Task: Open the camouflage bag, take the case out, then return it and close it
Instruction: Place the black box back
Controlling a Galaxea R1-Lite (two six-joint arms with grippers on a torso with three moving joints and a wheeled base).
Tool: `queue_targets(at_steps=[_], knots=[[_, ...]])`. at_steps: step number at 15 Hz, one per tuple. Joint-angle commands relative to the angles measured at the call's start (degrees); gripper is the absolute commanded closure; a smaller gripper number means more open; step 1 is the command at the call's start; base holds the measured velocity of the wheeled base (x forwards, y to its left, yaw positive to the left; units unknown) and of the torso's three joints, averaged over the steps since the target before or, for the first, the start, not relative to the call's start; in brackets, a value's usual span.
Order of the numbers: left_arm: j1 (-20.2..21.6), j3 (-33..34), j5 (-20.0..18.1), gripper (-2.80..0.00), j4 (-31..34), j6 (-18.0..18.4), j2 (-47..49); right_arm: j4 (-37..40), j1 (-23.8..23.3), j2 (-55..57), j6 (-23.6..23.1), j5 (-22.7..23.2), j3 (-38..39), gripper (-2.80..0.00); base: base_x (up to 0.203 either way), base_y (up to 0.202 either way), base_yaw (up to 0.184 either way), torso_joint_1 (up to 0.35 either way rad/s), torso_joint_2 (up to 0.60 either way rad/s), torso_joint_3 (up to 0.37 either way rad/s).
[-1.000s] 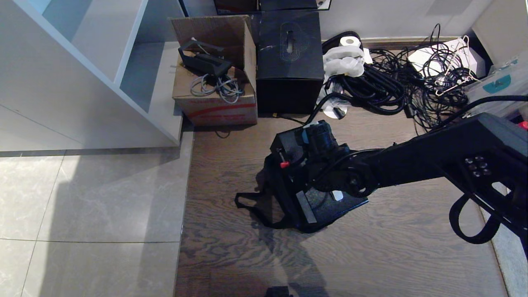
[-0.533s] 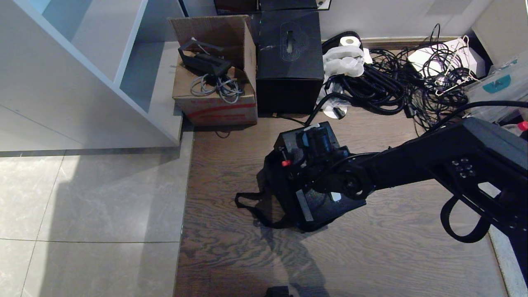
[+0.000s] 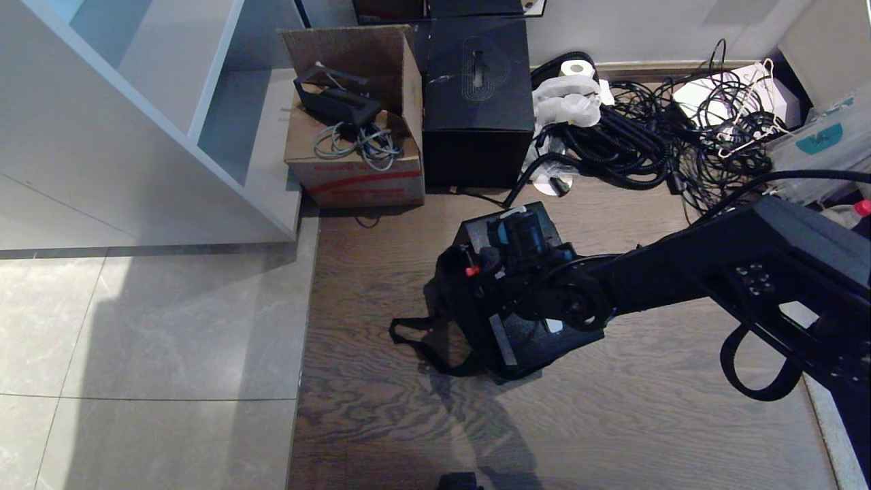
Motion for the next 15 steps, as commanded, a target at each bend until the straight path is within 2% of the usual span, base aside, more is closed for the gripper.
queue_targets(at_steps=[1, 15], knots=[[0.0, 0.0, 0.0, 0.0, 0.0, 0.0, 0.0, 0.0, 0.0, -0.3, -0.1, -0.3, 1.1, 0.0, 0.0, 0.0, 0.0, 0.0, 0.0, 0.0], [0.0, 0.0, 0.0, 0.0, 0.0, 0.0, 0.0, -0.8, 2.1, 0.4, -0.2, -0.7, 5.2, 0.0, 0.0, 0.0, 0.0, 0.0, 0.0, 0.0]])
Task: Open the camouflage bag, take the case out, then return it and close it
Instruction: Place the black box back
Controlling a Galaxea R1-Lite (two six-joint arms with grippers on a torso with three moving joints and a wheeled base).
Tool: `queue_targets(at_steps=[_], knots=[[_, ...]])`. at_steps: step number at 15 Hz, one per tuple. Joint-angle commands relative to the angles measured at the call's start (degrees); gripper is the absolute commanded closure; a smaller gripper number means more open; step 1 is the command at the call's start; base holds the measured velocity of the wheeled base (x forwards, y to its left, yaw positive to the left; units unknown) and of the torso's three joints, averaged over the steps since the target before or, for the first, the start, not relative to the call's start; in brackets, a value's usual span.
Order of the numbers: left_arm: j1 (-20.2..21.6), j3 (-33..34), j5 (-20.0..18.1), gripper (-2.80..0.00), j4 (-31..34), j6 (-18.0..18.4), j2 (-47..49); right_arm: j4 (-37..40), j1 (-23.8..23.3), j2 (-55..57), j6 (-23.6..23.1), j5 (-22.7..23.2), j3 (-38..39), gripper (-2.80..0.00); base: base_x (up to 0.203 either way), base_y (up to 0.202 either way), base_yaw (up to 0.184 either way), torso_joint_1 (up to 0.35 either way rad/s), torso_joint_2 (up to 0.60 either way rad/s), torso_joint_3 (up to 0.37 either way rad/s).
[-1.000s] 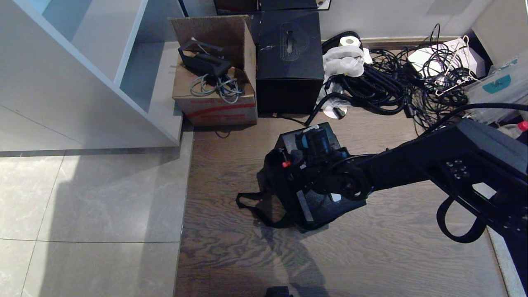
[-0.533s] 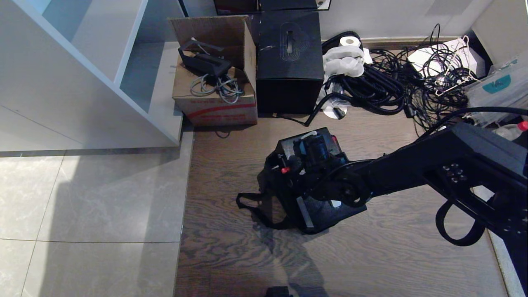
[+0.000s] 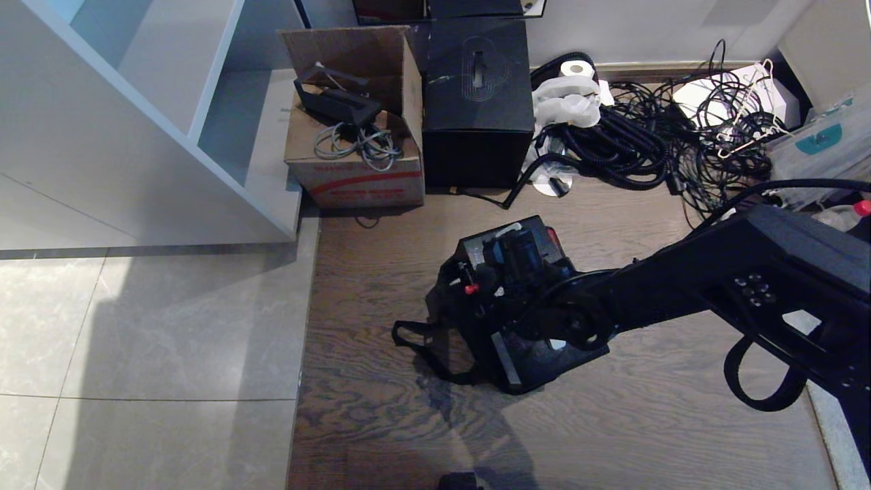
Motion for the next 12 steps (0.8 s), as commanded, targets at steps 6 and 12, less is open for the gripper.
queue_targets(at_steps=[6, 12], knots=[[0.0, 0.0, -0.1, 0.0, 0.0, 0.0, 0.0, -0.1, 1.0, 2.7, -0.1, -0.1, -0.3, 0.0, 0.0, 0.0, 0.0, 0.0, 0.0, 0.0], [0.0, 0.0, 0.0, 0.0, 0.0, 0.0, 0.0, -0.2, 1.2, 4.4, -0.1, -0.1, -1.6, 0.0, 0.0, 0.0, 0.0, 0.0, 0.0, 0.0]])
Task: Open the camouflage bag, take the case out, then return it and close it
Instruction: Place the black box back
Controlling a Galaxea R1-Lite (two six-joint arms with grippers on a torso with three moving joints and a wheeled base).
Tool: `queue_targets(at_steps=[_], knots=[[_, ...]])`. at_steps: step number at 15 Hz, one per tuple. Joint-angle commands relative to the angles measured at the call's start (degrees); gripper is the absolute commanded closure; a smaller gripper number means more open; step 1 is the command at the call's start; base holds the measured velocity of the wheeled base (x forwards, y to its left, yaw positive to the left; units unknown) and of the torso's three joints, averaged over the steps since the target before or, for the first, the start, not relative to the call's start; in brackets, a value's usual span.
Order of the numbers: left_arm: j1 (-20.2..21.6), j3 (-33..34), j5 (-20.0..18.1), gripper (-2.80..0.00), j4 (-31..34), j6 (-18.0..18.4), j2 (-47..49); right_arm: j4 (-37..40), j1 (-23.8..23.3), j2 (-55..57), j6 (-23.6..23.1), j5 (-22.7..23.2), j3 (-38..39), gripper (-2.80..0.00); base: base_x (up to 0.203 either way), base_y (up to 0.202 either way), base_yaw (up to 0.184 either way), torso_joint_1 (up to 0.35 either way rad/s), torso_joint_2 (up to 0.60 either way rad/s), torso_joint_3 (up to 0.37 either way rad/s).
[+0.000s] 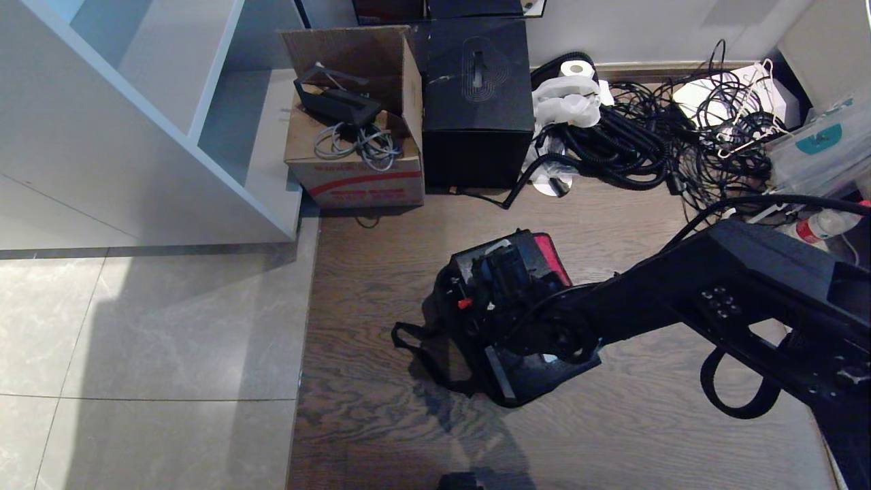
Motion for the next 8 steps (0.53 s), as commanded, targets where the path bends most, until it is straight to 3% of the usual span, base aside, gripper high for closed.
queue_targets(at_steps=[1, 8], knots=[[-0.1, 0.0, 0.0, 0.0, 0.0, 0.0, 0.0, 0.0, 0.1, 2.3, -0.3, -0.3, -2.2, 0.0, 0.0, 0.0, 0.0, 0.0, 0.0, 0.0], [0.0, 0.0, 0.0, 0.0, 0.0, 0.0, 0.0, -0.2, 0.5, 8.4, -1.5, 0.1, -8.1, 0.0, 0.0, 0.0, 0.0, 0.0, 0.0, 0.0]])
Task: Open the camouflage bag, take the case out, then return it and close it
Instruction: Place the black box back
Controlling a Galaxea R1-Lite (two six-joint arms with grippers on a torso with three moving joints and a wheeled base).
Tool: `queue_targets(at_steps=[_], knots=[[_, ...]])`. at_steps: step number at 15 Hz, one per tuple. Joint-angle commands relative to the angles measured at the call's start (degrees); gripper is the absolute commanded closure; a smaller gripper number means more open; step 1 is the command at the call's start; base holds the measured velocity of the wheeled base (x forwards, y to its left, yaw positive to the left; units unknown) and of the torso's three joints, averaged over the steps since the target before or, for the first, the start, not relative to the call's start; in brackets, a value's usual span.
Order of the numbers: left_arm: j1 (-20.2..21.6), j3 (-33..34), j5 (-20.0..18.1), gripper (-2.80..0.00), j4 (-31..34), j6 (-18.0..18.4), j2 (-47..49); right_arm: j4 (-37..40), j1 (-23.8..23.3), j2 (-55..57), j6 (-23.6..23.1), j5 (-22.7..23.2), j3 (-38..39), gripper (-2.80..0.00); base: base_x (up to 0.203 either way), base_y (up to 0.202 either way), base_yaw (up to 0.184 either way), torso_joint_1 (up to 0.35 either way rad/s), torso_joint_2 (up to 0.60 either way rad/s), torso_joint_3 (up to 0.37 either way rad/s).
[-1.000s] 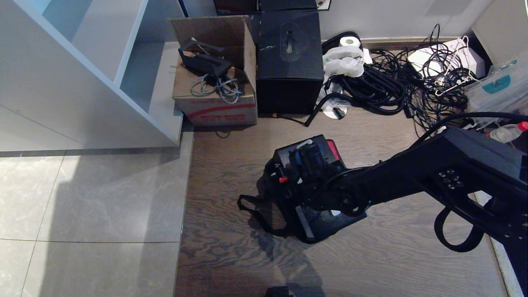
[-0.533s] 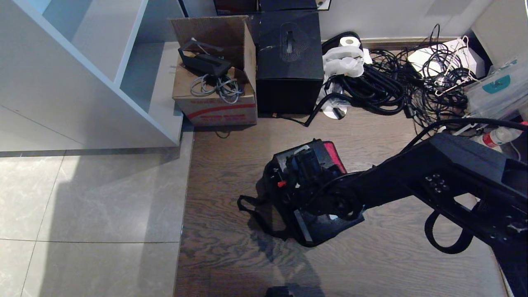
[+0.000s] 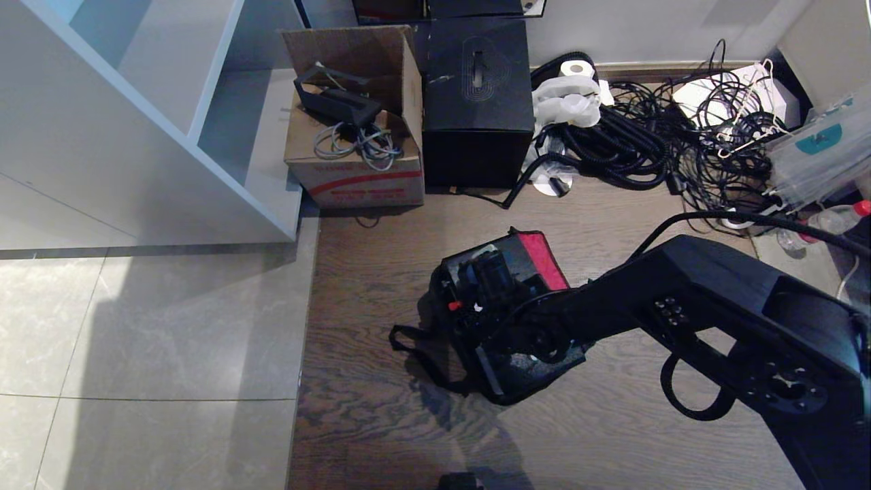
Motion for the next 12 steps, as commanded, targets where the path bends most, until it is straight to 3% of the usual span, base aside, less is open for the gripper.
queue_targets(at_steps=[1, 10, 11, 12], knots=[[0.0, 0.0, 0.0, 0.0, 0.0, 0.0, 0.0, -0.2, 0.2, 3.0, -0.5, -0.2, -2.1, 0.0, 0.0, 0.0, 0.0, 0.0, 0.0, 0.0], [0.0, 0.0, 0.0, 0.0, 0.0, 0.0, 0.0, -4.0, 0.2, 10.5, -4.8, 1.7, -7.8, 0.0, 0.0, 0.0, 0.0, 0.0, 0.0, 0.0], [0.0, 0.0, 0.0, 0.0, 0.0, 0.0, 0.0, -3.9, 0.2, 11.0, -4.9, 1.8, -8.2, -2.8, 0.0, 0.0, 0.0, 0.0, 0.0, 0.0], [0.0, 0.0, 0.0, 0.0, 0.0, 0.0, 0.0, -3.8, 0.2, 11.4, -4.9, 1.9, -8.4, -2.8, 0.0, 0.0, 0.0, 0.0, 0.0, 0.0]])
